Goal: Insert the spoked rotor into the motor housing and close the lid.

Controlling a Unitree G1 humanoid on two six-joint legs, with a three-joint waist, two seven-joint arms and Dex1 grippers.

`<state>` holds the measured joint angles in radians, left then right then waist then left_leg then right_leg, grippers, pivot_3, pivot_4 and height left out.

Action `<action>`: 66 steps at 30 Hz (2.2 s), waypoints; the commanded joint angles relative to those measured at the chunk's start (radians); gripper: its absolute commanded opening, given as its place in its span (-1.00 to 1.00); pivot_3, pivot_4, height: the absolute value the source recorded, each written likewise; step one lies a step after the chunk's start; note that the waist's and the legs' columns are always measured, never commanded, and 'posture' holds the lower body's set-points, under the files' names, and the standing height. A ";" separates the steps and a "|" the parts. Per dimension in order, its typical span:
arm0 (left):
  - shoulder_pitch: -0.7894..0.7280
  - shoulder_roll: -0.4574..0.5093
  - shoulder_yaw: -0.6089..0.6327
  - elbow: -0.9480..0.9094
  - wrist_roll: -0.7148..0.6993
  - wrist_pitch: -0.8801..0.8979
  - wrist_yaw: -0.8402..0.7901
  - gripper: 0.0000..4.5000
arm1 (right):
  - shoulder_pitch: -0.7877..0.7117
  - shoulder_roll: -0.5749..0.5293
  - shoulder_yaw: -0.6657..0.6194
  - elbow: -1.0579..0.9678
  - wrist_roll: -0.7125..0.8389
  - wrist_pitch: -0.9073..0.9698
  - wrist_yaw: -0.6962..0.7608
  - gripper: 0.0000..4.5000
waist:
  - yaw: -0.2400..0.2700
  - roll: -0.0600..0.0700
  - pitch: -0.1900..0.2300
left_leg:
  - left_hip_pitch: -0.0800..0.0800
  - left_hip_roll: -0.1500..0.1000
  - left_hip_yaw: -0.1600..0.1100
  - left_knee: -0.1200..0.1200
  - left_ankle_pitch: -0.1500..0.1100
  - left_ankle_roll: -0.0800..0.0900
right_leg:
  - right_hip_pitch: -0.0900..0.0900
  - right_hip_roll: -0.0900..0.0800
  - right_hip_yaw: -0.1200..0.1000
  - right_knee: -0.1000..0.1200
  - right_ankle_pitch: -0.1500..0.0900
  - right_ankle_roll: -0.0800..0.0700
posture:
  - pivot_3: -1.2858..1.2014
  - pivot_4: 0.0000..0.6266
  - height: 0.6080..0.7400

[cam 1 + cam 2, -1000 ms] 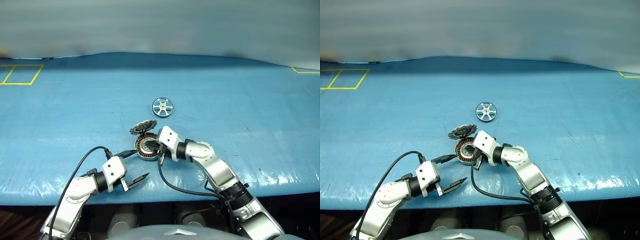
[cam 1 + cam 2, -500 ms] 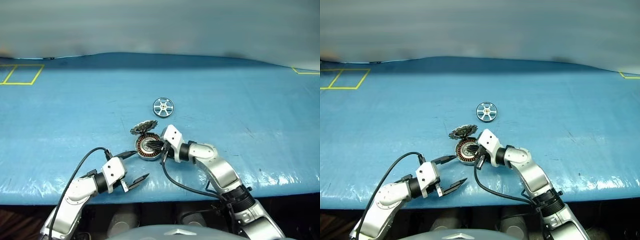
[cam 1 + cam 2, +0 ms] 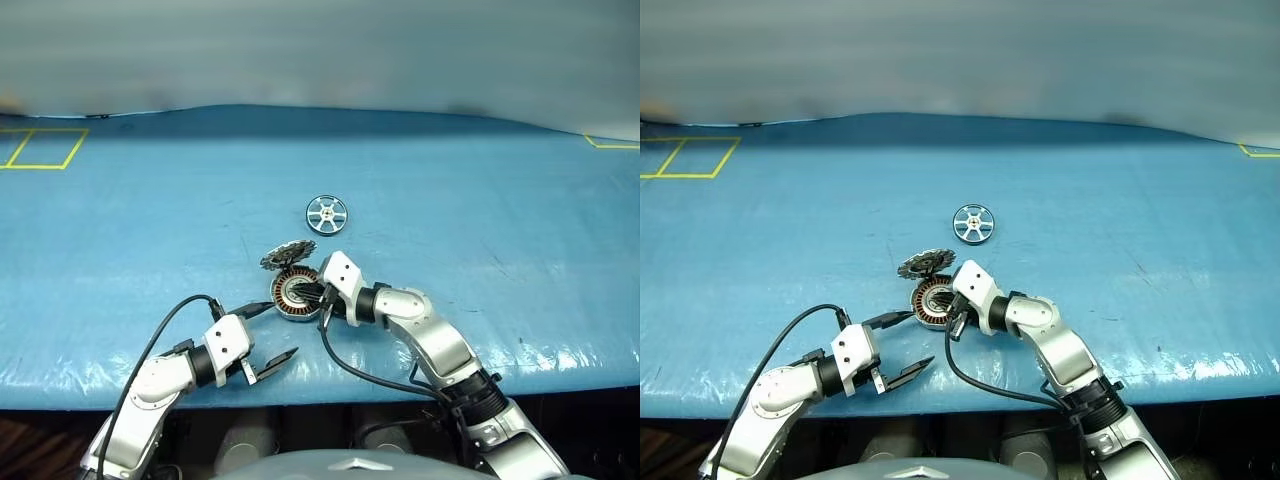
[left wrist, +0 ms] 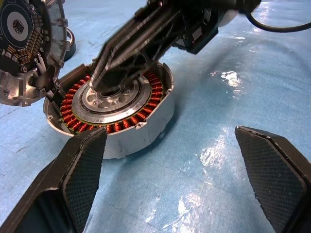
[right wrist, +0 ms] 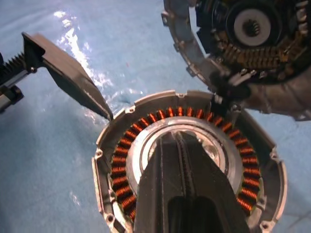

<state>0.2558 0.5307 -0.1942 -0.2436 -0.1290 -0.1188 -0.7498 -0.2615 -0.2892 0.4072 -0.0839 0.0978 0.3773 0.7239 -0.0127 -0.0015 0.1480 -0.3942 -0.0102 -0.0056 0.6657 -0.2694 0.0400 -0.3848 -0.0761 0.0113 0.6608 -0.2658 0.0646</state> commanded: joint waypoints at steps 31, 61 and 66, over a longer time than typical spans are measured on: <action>0.014 -0.016 0.014 -0.028 -0.065 -0.017 -0.029 1.00 | -0.009 -0.141 -0.167 -0.146 -0.010 0.058 -0.030 -0.99 | 0.001 -0.002 -0.003 | -0.006 0.000 -0.001 -0.002 0.000 0.000 | -0.006 -0.002 -0.001 -0.001 -0.001 -0.002 | 0.03 -0.52 1.00; 0.040 -0.014 0.035 -0.054 -0.059 -0.011 -0.003 1.00 | -0.596 0.056 -0.176 1.001 -0.205 -0.468 -0.166 -0.31 | -0.026 -0.001 -0.002 | -0.005 0.000 0.003 -0.003 0.001 -0.002 | -0.004 0.005 0.001 0.003 0.000 -0.001 | 0.03 -0.52 1.00; 0.051 -0.019 0.030 -0.055 -0.044 -0.014 0.013 1.00 | -0.612 0.068 -0.165 1.050 -0.217 -0.491 -0.120 -0.31 | -0.026 -0.001 -0.002 | -0.002 0.001 0.003 -0.003 0.001 -0.002 | -0.001 0.004 0.001 0.004 0.000 -0.001 | 0.03 -0.52 1.00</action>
<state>0.3023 0.5141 -0.1660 -0.2557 -0.1762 -0.1177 -0.7423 -0.8608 -0.2291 0.2416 0.9488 -0.1103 -0.1054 0.5793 -0.0391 -0.0020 0.1461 -0.3955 -0.0092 -0.0025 0.6624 -0.2679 0.0376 -0.3855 -0.0718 0.0124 0.6649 -0.2660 0.0631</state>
